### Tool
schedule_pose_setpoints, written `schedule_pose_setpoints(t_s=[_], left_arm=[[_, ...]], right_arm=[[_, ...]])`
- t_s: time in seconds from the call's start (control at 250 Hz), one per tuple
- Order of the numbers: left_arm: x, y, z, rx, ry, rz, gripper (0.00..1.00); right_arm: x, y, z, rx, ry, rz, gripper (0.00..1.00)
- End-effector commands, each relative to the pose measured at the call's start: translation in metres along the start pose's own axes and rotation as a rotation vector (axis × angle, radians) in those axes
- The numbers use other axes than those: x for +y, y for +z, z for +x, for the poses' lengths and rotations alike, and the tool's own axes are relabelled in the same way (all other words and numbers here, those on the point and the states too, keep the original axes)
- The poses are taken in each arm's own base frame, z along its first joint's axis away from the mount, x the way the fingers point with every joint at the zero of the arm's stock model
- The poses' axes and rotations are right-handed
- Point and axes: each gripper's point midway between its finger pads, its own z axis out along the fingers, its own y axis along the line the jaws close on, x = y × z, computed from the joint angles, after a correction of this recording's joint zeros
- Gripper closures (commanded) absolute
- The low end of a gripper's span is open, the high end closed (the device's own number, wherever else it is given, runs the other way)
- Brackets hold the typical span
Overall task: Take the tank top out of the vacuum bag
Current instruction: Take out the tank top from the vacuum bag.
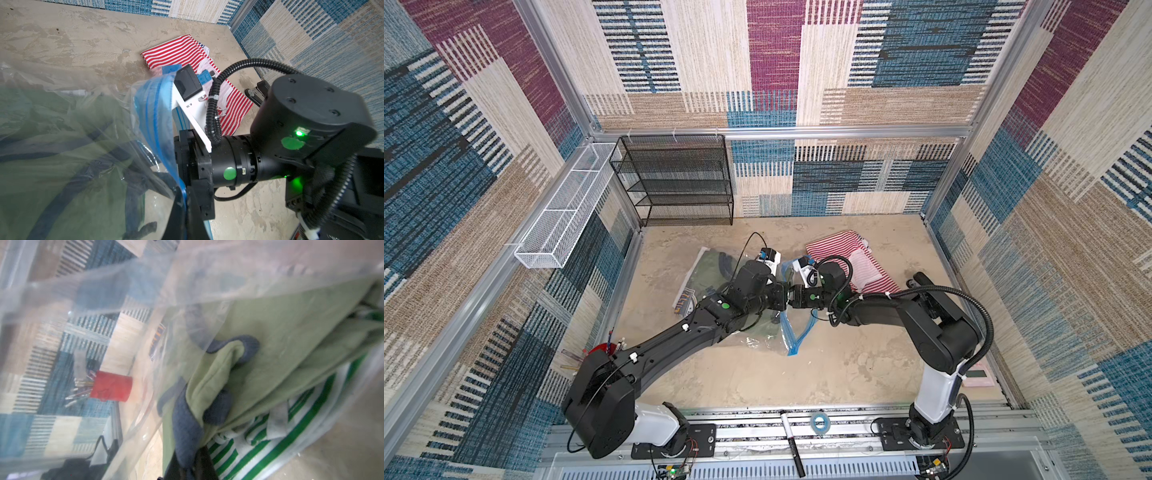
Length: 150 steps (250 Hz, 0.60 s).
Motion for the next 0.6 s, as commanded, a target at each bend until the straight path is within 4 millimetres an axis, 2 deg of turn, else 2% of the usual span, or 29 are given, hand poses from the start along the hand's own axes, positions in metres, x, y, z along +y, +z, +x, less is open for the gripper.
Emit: schedule_pose_setpoints(t_s=[0.0, 0.136, 0.288, 0.452, 0.596], left_arm=[[0.004, -0.005, -0.011, -0.040, -0.029, -0.021, 1.00], [0.007, -0.010, -0.020, -0.071, -0.034, -0.032, 1.00], [0.009, -0.015, -0.018, -0.057, 0.002, -0.047, 1.00], [0.009, -0.034, -0.014, -0.086, 0.025, -0.016, 1.00], [0.010, -0.042, -0.003, -0.067, 0.037, 0.005, 1.00]], right_arm=[[0.019, -0.011, -0.011, -0.047, -0.058, -0.040, 1.00], [0.033, -0.023, -0.014, -0.067, -0.067, -0.027, 1.00], [0.051, -0.034, -0.022, -0.097, -0.059, 0.005, 1.00], [0.043, -0.059, -0.036, -0.161, 0.002, 0.163, 1.00], [0.041, -0.088, -0.026, -0.190, 0.024, 0.238, 1.00]])
